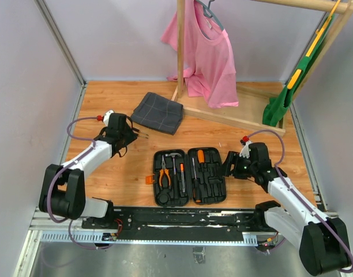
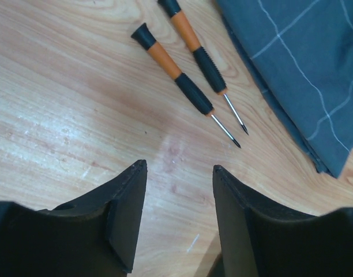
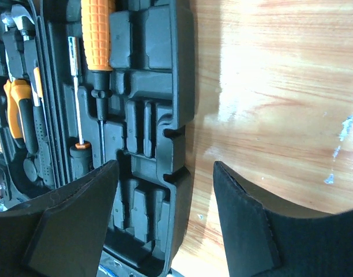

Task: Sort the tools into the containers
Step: Move the storage box to the center of the board, then move the screwdriver to the center of the board.

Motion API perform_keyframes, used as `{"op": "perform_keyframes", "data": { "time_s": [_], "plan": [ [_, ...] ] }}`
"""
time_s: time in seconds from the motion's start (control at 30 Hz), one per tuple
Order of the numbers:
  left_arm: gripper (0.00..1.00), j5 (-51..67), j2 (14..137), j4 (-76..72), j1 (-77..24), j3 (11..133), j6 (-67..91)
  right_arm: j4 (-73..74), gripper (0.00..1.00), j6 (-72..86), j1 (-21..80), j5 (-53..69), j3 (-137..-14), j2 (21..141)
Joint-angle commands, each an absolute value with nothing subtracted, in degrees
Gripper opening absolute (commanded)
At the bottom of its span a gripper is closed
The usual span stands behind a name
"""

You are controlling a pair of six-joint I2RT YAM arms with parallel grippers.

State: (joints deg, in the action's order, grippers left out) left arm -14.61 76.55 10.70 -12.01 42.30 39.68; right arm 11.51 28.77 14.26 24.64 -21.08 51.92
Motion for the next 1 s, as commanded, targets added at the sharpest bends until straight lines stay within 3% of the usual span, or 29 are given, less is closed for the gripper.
{"op": "perform_keyframes", "data": {
  "time_s": [0.0, 0.27, 0.97],
  "plan": [
    [0.51, -16.90, 80.95, 6.42, -9.92, 44.66, 42.25, 14.61, 0.67, 28.97, 14.68, 21.93, -21.69, 49.86],
    [0.47, -16.62, 89.57, 3.94, -8.25, 48.76, 43.80, 14.54, 0.67, 29.75, 14.69, 21.80, -20.49, 49.22],
    [0.44, -17.81, 97.29, 3.04, -6.16, 52.51, 43.56, 14.40, 0.67, 29.73, 14.68, 22.50, -20.01, 49.39]
  ]
}}
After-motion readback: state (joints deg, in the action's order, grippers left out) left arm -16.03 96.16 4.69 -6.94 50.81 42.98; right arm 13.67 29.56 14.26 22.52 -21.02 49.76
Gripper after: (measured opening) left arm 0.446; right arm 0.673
